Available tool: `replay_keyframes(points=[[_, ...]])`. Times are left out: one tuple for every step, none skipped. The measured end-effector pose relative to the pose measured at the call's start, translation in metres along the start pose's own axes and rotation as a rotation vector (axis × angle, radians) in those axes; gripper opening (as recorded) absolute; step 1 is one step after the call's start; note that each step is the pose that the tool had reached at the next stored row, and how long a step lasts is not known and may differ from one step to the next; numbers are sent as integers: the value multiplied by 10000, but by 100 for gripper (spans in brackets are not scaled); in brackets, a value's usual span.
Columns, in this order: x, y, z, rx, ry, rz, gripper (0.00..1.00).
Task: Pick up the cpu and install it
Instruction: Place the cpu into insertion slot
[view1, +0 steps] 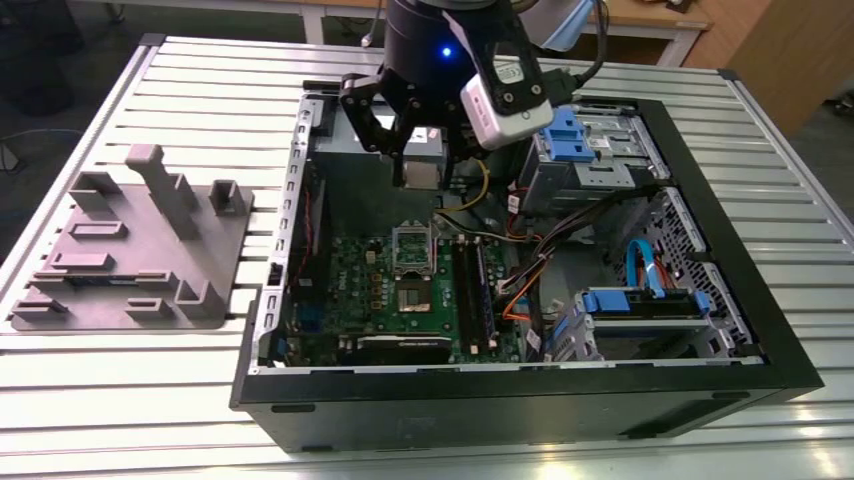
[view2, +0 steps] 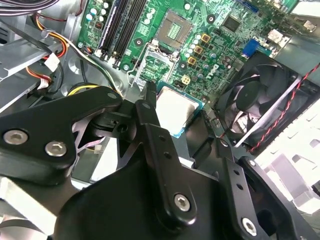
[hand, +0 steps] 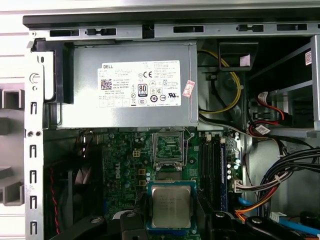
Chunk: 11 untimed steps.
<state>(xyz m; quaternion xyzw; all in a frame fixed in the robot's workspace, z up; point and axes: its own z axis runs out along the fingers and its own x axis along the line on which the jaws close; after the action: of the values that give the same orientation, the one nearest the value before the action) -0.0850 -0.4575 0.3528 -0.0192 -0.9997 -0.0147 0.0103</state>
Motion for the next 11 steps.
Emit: replay_keyframes(points=[[0,0,2,0,0,0,47],[0,0,3,0,0,0,47],[0,0,6,0,0,0,47],[0,0,12,-3,1,0,47],[0,-1,19,-3,6,1,47],[0,-1,26,-1,12,1,47],[-1,-1,34,1,19,0,47],[-1,-1,43,1,26,0,47],[-1,-2,52,1,32,1,47],[-1,-3,62,1,37,1,47],[-2,-9,70,2,40,0,47]])
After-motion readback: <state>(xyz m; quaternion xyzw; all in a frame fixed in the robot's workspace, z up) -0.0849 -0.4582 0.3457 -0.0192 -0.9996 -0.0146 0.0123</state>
